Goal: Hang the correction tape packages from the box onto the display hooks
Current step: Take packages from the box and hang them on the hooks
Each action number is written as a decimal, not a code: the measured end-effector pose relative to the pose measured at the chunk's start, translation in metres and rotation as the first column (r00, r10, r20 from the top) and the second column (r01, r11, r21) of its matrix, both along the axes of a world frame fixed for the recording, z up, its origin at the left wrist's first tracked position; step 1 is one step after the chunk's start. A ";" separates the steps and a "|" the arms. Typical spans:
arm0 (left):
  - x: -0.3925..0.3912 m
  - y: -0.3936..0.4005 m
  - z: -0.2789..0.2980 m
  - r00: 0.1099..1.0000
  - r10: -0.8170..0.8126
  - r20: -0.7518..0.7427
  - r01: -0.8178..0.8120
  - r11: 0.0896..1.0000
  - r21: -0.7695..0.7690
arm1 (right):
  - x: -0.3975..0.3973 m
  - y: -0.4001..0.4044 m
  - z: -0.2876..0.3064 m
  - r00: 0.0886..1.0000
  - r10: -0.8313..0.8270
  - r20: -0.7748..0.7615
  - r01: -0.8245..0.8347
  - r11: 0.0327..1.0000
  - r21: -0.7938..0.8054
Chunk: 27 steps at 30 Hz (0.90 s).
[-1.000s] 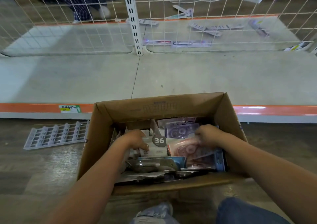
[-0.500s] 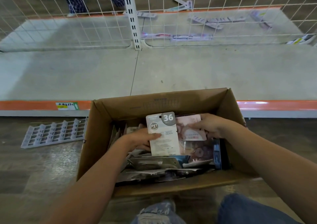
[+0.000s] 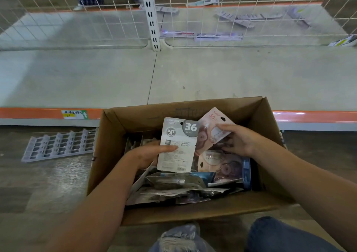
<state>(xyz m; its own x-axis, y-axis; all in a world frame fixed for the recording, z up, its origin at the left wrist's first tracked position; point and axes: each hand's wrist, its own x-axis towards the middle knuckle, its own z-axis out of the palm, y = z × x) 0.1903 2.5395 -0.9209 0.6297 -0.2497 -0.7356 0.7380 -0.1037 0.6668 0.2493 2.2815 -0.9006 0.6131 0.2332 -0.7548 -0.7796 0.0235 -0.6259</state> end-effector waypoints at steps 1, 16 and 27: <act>-0.001 -0.001 0.002 1.000 0.001 0.005 -0.001 1.000 -0.011 | -0.003 0.002 -0.002 0.999 -0.023 0.024 0.023 0.999 0.030; -0.003 0.009 -0.004 0.994 0.092 -0.052 -0.103 0.947 -0.304 | -0.001 0.011 0.038 0.971 -0.116 0.210 0.115 0.993 0.013; -0.012 -0.013 0.003 0.954 0.251 -0.163 -0.294 0.892 -0.344 | -0.030 0.019 -0.016 0.965 0.249 -0.083 -0.253 0.967 -0.037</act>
